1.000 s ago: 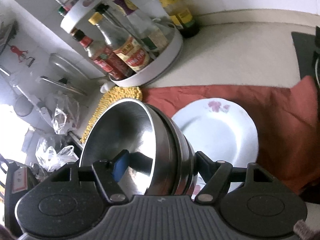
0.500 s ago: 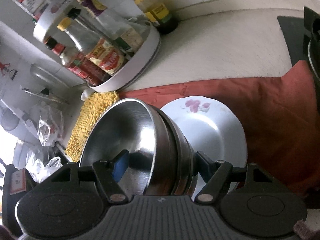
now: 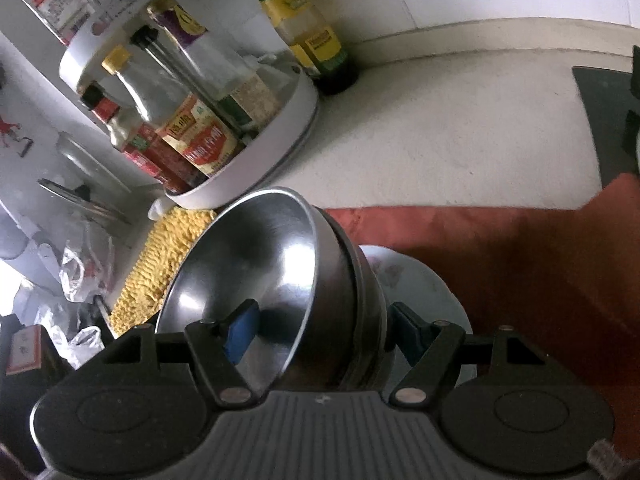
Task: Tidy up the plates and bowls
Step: 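Lower the nested bowls onto the white plates and open the right gripper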
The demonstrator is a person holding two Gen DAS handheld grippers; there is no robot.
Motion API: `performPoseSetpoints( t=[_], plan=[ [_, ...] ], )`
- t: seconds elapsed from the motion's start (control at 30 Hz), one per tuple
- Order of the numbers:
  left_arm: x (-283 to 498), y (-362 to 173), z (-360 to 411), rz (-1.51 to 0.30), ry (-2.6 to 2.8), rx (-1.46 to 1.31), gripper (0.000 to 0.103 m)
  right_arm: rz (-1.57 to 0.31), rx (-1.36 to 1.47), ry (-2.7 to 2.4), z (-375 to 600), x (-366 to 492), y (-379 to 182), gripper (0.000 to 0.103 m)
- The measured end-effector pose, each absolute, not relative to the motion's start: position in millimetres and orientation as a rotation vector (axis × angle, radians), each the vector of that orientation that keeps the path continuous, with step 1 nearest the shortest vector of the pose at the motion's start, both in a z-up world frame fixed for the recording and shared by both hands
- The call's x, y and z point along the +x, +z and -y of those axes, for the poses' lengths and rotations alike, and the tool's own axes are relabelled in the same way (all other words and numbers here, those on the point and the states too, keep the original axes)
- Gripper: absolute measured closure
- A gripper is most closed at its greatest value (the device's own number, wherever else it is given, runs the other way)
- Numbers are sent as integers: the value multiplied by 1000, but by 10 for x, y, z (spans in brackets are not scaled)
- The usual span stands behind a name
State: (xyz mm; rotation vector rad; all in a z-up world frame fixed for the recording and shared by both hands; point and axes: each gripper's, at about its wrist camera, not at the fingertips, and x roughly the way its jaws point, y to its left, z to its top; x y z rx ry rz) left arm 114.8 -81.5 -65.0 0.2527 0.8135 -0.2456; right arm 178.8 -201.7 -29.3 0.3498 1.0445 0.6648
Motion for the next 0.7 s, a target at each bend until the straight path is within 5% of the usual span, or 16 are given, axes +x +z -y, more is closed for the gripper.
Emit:
performPoseSetpoints(
  t=[0.7],
  plan=[
    [949,-591,769,-799,-248,291,0,-991,168,678,1925,1525,-159,36]
  ],
)
